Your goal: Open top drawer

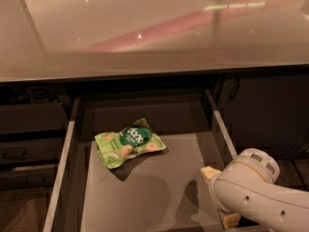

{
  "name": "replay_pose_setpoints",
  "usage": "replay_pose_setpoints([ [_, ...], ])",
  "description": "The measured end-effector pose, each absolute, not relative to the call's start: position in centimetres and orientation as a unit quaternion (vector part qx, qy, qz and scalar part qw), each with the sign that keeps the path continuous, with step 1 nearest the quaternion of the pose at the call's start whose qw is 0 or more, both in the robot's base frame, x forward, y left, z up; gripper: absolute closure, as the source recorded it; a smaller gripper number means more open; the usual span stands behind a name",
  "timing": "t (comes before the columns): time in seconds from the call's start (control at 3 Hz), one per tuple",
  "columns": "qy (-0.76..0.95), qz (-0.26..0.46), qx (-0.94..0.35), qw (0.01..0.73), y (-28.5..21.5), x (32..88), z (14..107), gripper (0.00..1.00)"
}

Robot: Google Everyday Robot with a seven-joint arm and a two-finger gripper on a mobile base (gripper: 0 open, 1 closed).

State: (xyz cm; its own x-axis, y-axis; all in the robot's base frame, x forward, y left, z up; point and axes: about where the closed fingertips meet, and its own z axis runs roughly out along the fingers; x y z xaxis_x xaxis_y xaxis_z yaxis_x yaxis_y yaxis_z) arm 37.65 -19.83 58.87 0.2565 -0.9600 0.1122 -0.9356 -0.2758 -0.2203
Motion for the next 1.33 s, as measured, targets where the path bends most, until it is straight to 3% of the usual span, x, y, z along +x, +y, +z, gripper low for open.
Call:
replay_pose_setpoints([
  [1.33, 0.569, -0.020, -0.804, 0.173, -18.6, 38.9, 64.0, 0.00],
])
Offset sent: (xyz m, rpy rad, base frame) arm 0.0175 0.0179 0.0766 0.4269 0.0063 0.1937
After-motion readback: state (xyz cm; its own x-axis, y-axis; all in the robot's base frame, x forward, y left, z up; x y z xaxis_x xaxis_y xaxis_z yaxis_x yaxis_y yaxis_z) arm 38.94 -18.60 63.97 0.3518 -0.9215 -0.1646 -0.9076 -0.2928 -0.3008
